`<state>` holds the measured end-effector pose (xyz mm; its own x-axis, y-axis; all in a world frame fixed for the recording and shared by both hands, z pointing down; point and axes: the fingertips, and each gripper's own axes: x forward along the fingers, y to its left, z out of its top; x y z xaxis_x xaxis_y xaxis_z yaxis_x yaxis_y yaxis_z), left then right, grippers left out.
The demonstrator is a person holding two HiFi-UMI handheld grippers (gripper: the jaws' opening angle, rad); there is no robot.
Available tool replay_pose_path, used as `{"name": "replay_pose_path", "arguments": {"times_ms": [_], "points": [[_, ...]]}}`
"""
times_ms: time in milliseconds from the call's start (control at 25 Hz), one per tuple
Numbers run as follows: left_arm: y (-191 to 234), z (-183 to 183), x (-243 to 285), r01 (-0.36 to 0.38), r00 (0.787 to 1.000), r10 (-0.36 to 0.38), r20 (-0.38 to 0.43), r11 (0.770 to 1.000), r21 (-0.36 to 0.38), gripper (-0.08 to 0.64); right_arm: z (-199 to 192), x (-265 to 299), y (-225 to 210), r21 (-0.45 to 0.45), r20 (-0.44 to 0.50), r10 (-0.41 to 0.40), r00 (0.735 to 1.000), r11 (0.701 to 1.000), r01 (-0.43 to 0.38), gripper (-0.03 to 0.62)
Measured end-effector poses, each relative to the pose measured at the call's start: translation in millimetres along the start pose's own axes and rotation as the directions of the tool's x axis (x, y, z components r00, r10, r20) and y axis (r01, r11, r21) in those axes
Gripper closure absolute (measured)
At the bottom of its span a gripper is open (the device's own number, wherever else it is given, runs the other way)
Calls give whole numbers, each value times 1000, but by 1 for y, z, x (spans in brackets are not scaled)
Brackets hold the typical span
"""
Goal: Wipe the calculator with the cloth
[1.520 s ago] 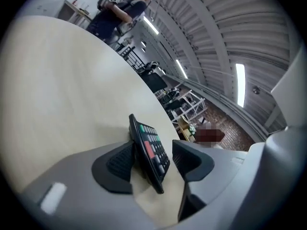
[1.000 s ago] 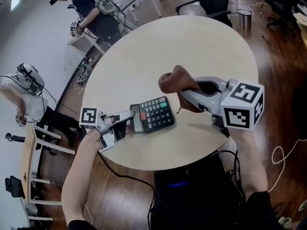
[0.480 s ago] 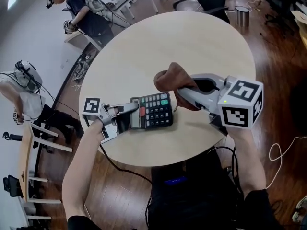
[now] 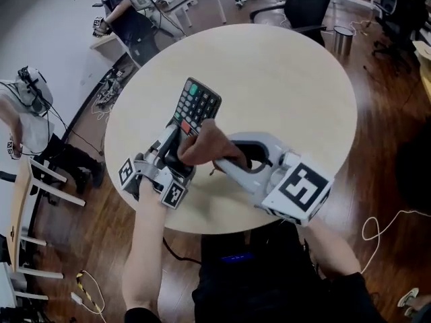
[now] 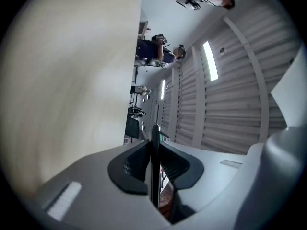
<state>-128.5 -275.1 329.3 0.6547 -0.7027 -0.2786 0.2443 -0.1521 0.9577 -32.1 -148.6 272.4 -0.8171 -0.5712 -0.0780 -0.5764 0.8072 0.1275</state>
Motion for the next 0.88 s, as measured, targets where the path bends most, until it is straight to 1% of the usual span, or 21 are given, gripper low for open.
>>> {"name": "replay_pose_path", "arguments": {"times_ms": [40,80,120,160,200,280,360,400,440,480,520,560,600,640,680,720,760,800,880], "points": [[-2,-3,1,23,1000,-23,7,999,-29,499,-6,15,17,-92,-52,33,998,995,-38,528],[-5,-8,2,37,999,-37,1,998,-50,499,-11,27,28,-178,-96,44,994,982,-60,528],[-7,-14,2,43,999,-44,-14,997,-61,499,-12,35,32,-243,-122,40,992,968,-69,528],[-10,-19,2,46,998,-48,-30,997,-64,499,-11,39,32,-280,-125,35,992,957,-69,528],[-13,-22,2,48,998,-51,-44,997,-62,499,-9,41,30,-295,-108,36,994,953,-66,528],[-17,-25,2,56,997,-59,-56,997,-55,499,-1,36,20,-300,-49,40,998,953,-53,528],[-18,-25,3,65,996,-68,-60,997,-52,499,9,26,7,-306,-2,17,1000,952,-17,528],[-18,-25,4,67,996,-70,-61,996,-52,499,15,21,-3,-302,22,-8,1000,953,14,528],[-18,-25,4,68,996,-71,-60,996,-54,499,22,14,-15,-283,46,-50,998,957,61,528],[-18,-24,4,70,996,-73,-57,996,-57,499,27,7,-32,-250,63,-116,991,960,128,528],[-17,-23,3,72,996,-75,-50,995,-62,499,33,-3,-52,-219,72,-201,977,953,212,528],[-17,-23,3,76,996,-79,-42,995,-68,499,38,-14,-72,-201,80,-290,954,932,301,528],[-17,-22,3,81,996,-83,-35,994,-74,500,43,-25,-91,-195,96,-369,925,904,381,528],[-17,-22,3,86,996,-89,-29,993,-80,500,49,-35,-105,-191,119,-424,898,878,440,528],[-17,-23,3,91,995,-94,-25,992,-84,500,55,-43,-112,-182,145,-455,879,861,475,528],[-17,-23,3,96,995,-98,-21,992,-86,500,61,-47,-113,-174,172,-464,869,854,491,528],[-18,-23,3,100,995,-102,-18,991,-88,500,65,-47,-109,-180,196,-456,868,853,489,528],[-18,-23,4,105,994,-107,-15,990,-90,500,67,-43,-102,-198,207,-437,875,857,475,528],[-19,-23,4,112,993,-114,-14,989,-96,500,61,-25,-86,-237,188,-386,903,875,423,528]]}}
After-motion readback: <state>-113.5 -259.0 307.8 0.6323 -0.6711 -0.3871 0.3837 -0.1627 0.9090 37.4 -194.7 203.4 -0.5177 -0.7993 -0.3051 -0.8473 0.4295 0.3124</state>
